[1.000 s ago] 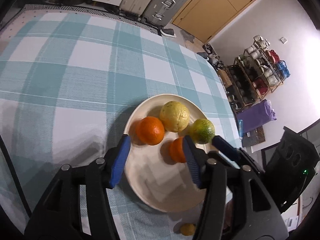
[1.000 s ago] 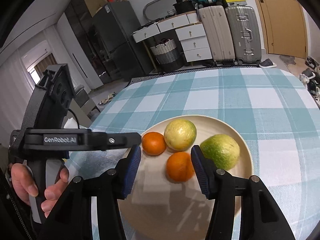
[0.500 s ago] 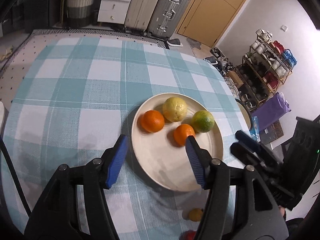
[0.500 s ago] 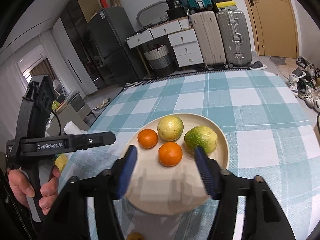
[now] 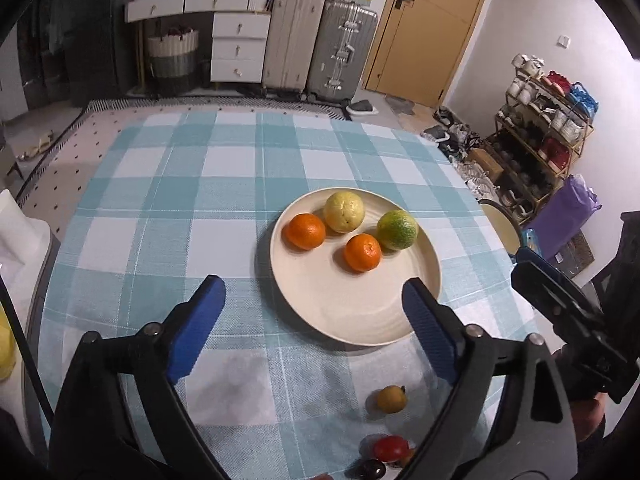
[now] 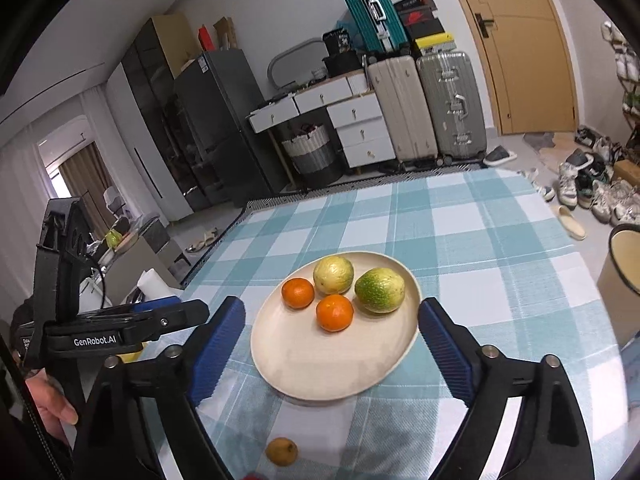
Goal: Organize fruits
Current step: 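Withdraw both tools from the plate, then move both tools toward the tomatoes and plums on the cloth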
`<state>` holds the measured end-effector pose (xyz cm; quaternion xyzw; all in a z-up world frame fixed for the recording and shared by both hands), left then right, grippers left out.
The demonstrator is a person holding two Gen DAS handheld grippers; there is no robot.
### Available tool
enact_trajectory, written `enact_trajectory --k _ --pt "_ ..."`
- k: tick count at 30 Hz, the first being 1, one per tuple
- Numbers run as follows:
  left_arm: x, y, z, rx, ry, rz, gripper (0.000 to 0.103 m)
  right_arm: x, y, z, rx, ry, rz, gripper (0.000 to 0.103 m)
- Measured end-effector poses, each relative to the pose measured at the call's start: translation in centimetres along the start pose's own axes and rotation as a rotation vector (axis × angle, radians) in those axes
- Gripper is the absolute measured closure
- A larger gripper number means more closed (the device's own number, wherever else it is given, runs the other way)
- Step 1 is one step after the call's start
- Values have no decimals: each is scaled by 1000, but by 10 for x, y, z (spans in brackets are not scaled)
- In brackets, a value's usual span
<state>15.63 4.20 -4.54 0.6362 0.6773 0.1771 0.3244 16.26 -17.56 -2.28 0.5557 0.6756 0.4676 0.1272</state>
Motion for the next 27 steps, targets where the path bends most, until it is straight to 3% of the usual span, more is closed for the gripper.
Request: enact_trajectory --k 3,9,16,27 --pt "-2 -10 -8 -11 4 -7 2 1 -4 -9 -3 3 0 6" --pt "-4 -31 -24 -35 10 -14 1 5 -18 -28 8 -27 -5 2" --pt "-15 -65 -39 -39 -53 54 1 12 -41 -43 52 -40 -28 0" --pt "-10 -125 -40 21 -59 45 1 17 -87 -61 135 -6 -11 0"
Point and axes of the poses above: each gripper's, at about its wrist camera, not at the fingertips, and z roughly the way its jaws point, x to its left, y to its top, the point moved 1 cm from there along z, roughly the way its jaws point
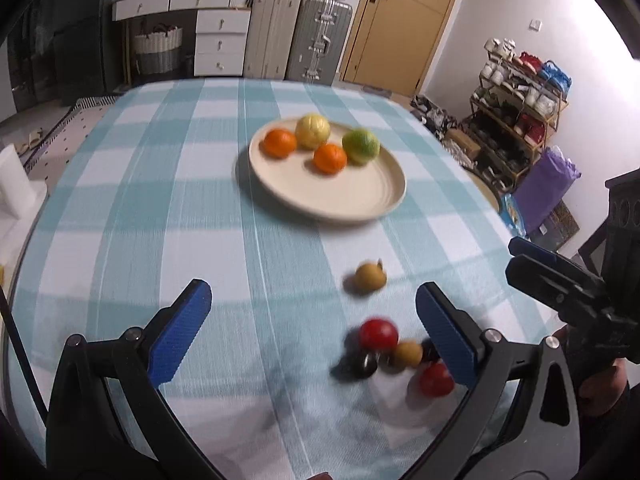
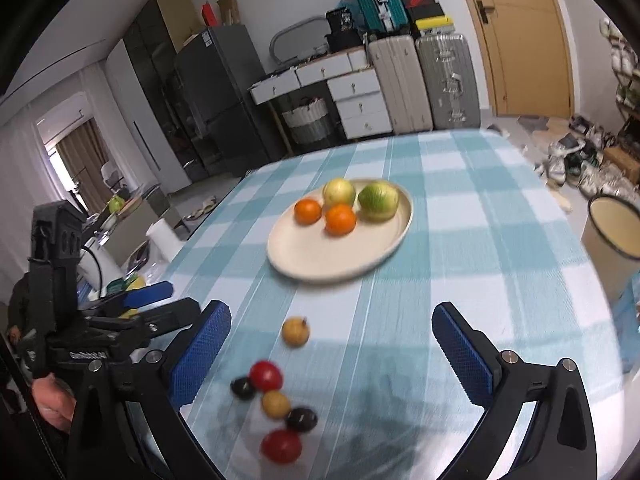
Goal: Organize fruits
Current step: 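Move both tools toward the tomatoes and plums on the cloth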
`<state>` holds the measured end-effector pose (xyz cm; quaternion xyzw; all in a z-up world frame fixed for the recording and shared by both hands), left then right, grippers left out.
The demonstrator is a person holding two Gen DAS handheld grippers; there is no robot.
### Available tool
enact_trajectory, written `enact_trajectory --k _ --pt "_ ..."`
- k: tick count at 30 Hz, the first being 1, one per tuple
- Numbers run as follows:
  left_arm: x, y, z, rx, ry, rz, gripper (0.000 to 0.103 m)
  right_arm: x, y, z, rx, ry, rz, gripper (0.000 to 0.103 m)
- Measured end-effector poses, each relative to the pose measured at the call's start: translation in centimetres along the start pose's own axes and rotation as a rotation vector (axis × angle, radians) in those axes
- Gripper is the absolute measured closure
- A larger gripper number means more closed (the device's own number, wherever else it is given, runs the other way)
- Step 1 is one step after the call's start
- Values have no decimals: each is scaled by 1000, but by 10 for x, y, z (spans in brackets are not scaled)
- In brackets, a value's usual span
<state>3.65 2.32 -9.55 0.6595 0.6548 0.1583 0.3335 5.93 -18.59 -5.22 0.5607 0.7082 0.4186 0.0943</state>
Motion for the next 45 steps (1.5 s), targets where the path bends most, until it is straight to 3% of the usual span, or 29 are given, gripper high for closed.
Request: enact_trajectory --k 12,16,30,32,39,41,45 --pt "20 -37 3 32 0 -68 1 18 -61 -1 107 28 -24 0" --pt "20 -43 3 43 8 -62 1 20 -75 3 132 -4 -14 0" --pt "22 -47 6 70 2 -64 1 36 -85 12 154 52 -65 5" --pt "22 -48 6 70 0 -66 1 37 -86 15 165 58 -65 23" --pt "23 -49 7 81 -4 -71 1 38 -93 22 206 53 -83 52" --pt "23 -50 8 88 -9 -76 1 36 -94 23 215 67 -71 71" --pt "21 -51 10 98 -13 -68 1 33 -95 22 201 73 -60 72"
Point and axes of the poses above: each gripper's, at about its wrist camera, not at the fingertips, and z roughly the way its jaws point, x to its left, y to its top, the point moved 1 cm from there along z, roughly the way its jaws point
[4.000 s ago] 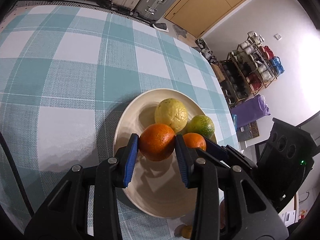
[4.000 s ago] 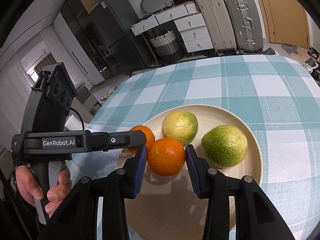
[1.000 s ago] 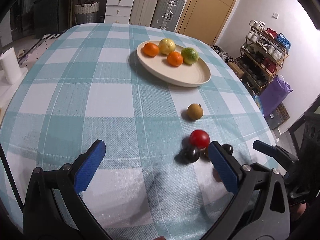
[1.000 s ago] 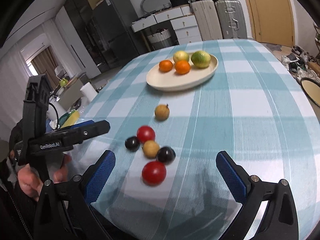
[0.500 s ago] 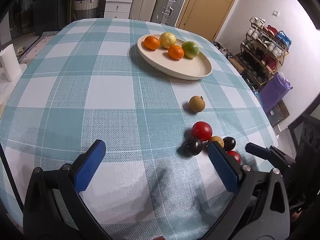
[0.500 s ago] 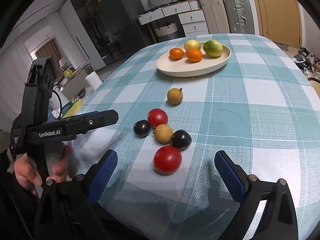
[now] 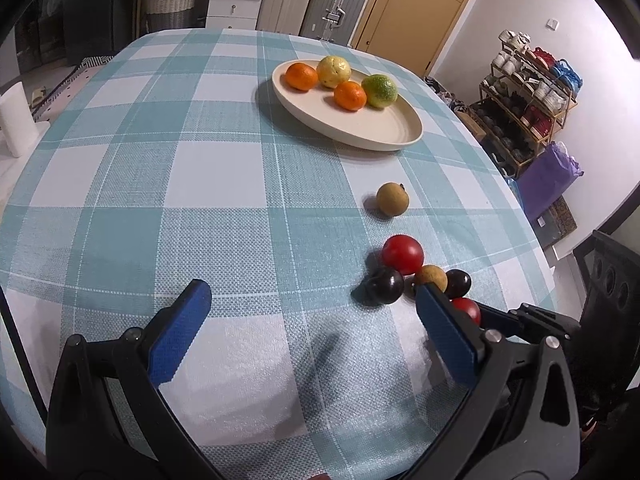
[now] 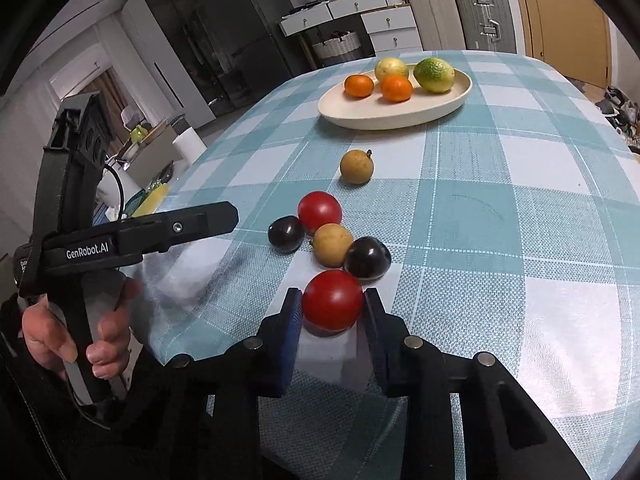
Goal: Organize fruits
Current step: 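Close the right gripper on the large red tomato and lift it, then grasp the dark plum with the left gripper while the right gripper holds the tomato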
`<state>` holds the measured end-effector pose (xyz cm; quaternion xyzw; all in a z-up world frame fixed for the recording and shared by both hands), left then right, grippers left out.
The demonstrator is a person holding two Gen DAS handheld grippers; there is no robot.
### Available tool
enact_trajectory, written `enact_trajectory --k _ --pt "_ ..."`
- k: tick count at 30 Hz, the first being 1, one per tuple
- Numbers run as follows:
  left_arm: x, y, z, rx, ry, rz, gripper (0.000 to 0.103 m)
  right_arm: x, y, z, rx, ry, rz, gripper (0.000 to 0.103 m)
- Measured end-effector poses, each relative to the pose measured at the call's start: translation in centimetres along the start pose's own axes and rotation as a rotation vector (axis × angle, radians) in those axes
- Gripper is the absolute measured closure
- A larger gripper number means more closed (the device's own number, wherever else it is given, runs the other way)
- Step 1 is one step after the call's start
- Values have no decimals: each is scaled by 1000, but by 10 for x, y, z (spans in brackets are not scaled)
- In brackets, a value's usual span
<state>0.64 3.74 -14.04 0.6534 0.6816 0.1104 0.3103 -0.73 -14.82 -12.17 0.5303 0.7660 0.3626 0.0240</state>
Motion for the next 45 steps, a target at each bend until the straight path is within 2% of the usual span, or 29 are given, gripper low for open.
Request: enact_trajectory --k 10,13,18,23,28,35,38,40,45 --pt "-10 0 7 31 -21 30 1 -6 2 -15 -58 18 16 72" --pt "-14 2 12 46 -25 51 1 -3 5 -26 -104 37 6 72" --pt "-24 3 21 67 2 104 1 -2 15 -40 -165 35 -3 72" --pt "-42 -1 31 74 85 225 1 -10 19 -42 -174 33 20 72" --pt "-47 -2 39 88 94 257 2 -18 20 -41 -179 31 37 72" --pt "-55 2 37 79 49 306 14 -31 19 -38 -179 38 68 72" --pt "-55 6 38 87 15 311 25 -34 19 -38 -179 40 73 72" --pt "-53 8 40 101 -8 300 36 -34 18 -39 -178 40 74 72" --pt "-49 9 42 127 -61 290 46 -36 17 -40 -180 46 84 72"
Point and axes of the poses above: each gripper's, at about its wrist camera, not at the fingertips, and z roughly the way its jaws point, x to its left, y to its top, the point moved 1 cm from there along z, roughly the way its jaws point
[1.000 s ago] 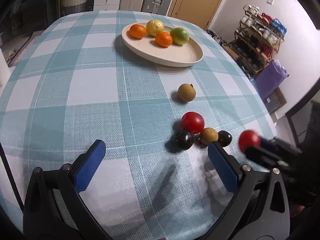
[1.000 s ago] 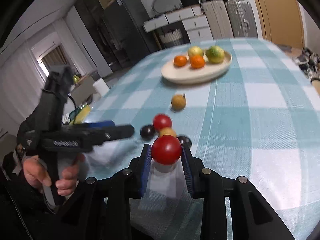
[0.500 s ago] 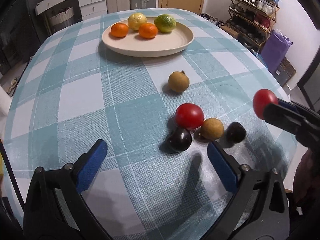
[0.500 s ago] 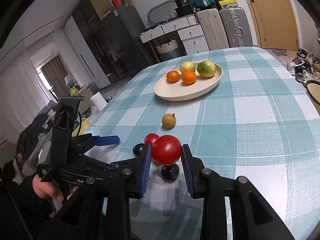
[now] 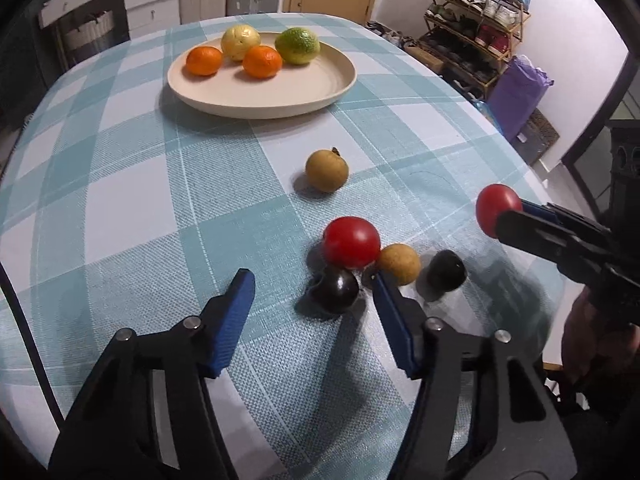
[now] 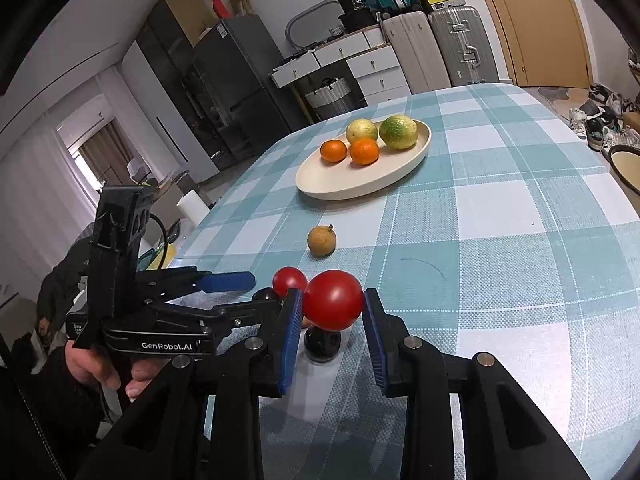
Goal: Organize fruits
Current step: 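Grasp the dark plum with the left gripper while the right gripper holds the tomato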
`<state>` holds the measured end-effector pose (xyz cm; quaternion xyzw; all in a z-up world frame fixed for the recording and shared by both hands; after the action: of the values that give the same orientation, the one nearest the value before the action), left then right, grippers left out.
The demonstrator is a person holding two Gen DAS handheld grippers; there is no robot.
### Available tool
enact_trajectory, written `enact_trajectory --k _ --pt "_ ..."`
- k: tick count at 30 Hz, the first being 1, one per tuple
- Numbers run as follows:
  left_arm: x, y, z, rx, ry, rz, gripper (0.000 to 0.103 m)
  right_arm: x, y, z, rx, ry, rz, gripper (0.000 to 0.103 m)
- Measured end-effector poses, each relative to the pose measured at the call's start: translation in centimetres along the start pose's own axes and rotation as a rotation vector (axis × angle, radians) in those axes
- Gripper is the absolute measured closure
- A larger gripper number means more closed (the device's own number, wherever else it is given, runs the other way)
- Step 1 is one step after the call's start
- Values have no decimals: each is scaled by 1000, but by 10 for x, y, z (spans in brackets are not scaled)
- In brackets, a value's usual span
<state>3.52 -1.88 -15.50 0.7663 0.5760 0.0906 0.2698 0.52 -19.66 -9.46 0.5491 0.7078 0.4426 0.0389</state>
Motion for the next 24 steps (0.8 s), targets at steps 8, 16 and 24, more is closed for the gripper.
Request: enact_trajectory --k 8,16,24 --pt "-1 -2 -1 11 -76 8 81 2 0 0 1 4 -1 72" --pt "11 4 -16 -17 -98 -54 81 4 4 1 -5 12 -10 72" --pt "37 19 -33 -44 -199 -155 81 3 18 20 13 53 -11 72"
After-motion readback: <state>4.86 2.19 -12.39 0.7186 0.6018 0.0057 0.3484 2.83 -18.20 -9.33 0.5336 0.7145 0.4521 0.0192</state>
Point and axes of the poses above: each gripper's, at about its wrist camera, not at the fingertips, and z roughly the way its jaws point, x to its left, y to its top, the point moved 1 cm from there along z, roughly the way its jaws point
